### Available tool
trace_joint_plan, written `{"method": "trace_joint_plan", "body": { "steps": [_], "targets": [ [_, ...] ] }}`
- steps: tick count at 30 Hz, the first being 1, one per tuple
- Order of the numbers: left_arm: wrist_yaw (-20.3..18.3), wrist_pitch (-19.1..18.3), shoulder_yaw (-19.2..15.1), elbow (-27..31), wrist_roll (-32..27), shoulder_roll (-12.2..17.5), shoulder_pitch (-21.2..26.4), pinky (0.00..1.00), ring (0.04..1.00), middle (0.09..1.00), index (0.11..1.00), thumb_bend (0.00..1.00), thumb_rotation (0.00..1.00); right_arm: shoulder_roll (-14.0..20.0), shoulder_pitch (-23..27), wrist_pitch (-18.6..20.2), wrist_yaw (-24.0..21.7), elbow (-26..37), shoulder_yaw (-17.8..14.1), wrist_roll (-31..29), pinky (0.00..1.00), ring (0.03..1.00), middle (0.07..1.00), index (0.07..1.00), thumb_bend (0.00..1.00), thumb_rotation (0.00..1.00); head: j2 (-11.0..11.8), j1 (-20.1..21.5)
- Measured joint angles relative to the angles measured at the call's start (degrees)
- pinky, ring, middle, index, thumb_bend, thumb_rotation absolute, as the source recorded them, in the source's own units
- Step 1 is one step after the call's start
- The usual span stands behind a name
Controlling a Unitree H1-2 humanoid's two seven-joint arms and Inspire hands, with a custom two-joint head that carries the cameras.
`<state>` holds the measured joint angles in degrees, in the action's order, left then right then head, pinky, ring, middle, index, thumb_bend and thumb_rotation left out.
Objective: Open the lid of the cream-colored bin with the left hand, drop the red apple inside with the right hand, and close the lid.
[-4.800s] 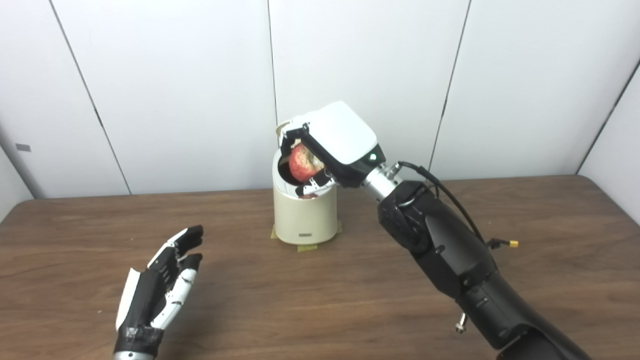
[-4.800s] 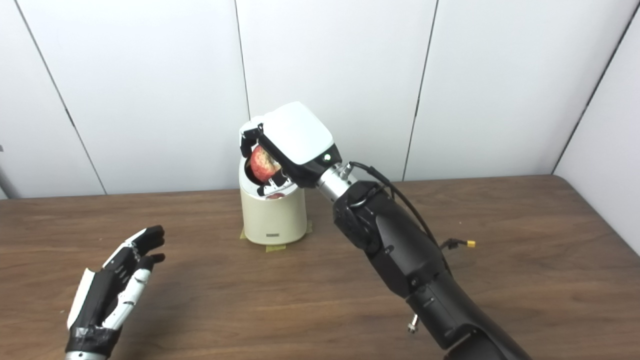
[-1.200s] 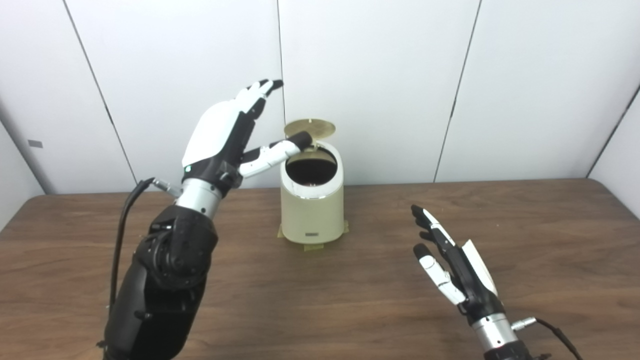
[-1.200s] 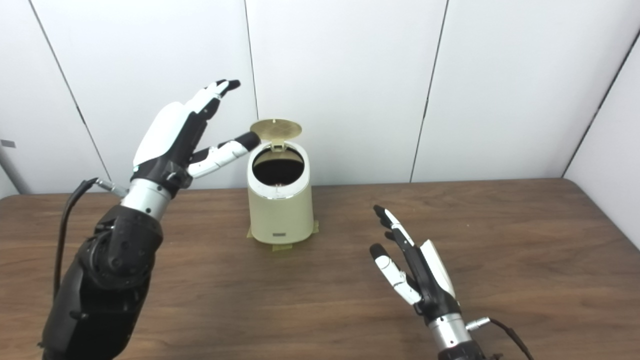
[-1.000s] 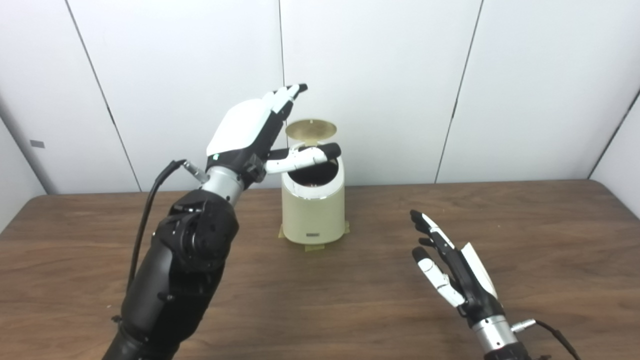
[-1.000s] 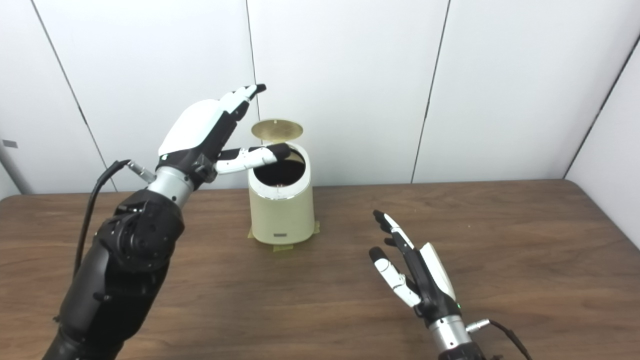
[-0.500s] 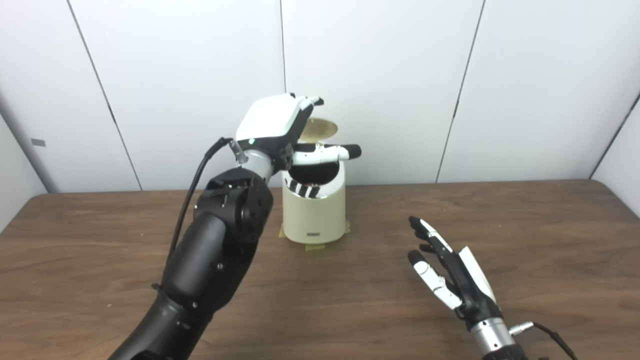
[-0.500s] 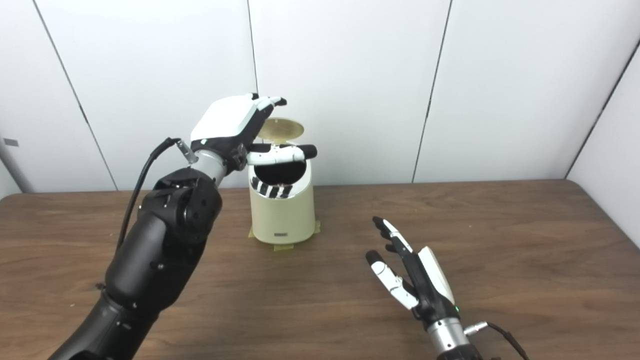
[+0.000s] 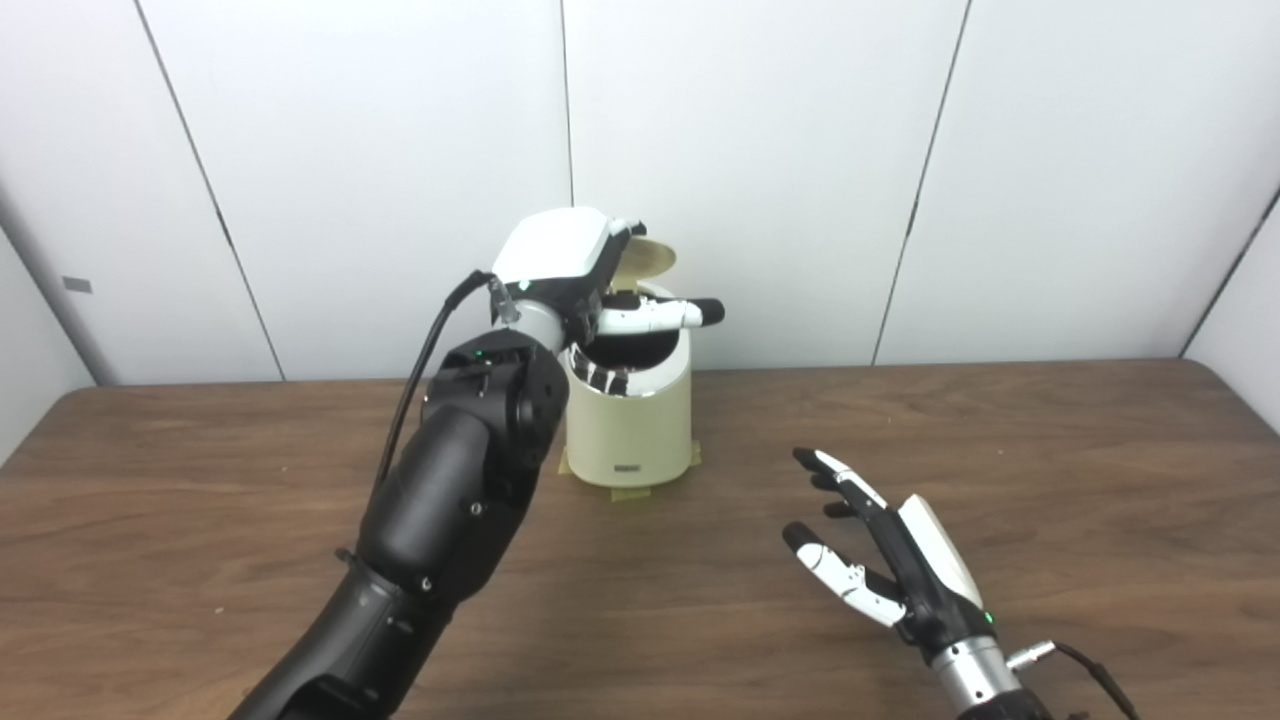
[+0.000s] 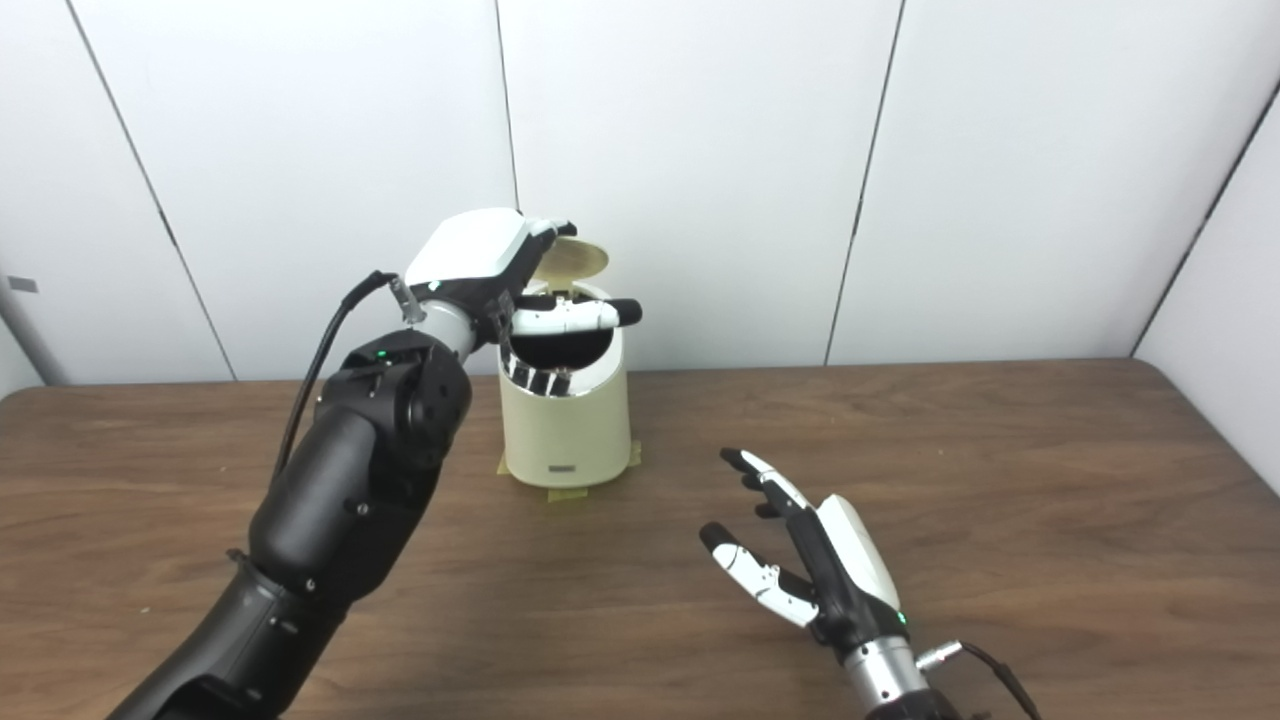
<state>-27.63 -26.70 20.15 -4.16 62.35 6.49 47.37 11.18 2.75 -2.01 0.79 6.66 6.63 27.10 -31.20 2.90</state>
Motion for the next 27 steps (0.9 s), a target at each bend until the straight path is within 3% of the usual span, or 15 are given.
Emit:
{"method": "trace_joint_plan", "body": {
  "steps": [10, 14, 20, 27],
  "targets": [
    [0.2, 0.7, 1.7, 3.9, -0.4, 0.1, -2.8, 1.0, 1.0, 0.934, 0.913, 1.0, 0.94, 0.0, 0.0, 0.7, -0.4, 0.4, -0.1, 0.1, 0.76, 0.859, 0.888, 0.874, 0.28, 0.78, -0.2, 0.0],
    [-0.4, 0.8, 3.2, 8.1, 0.3, 0.4, -4.8, 1.0, 1.0, 0.93, 0.908, 1.0, 0.93, 0.0, 0.0, 1.2, -0.4, 0.6, -0.1, 0.4, 0.76, 0.855, 0.885, 0.873, 0.3, 0.81, -0.3, 0.1],
    [-5.5, 0.9, 7.3, 14.2, 5.6, 0.8, -7.7, 1.0, 1.0, 0.901, 0.876, 1.0, 0.93, -0.1, 0.0, 1.7, -0.4, 0.7, -0.1, 0.3, 0.75, 0.849, 0.885, 0.872, 0.29, 0.8, -0.4, 0.1],
    [-8.9, 1.6, 8.7, 14.7, 8.2, 0.3, -10.9, 1.0, 0.973, 0.875, 0.849, 1.0, 0.93, -0.6, 0.0, 4.0, -1.0, 0.9, -0.5, -1.1, 0.77, 0.865, 0.896, 0.886, 0.32, 0.82, -0.6, 0.4]
  ]
}}
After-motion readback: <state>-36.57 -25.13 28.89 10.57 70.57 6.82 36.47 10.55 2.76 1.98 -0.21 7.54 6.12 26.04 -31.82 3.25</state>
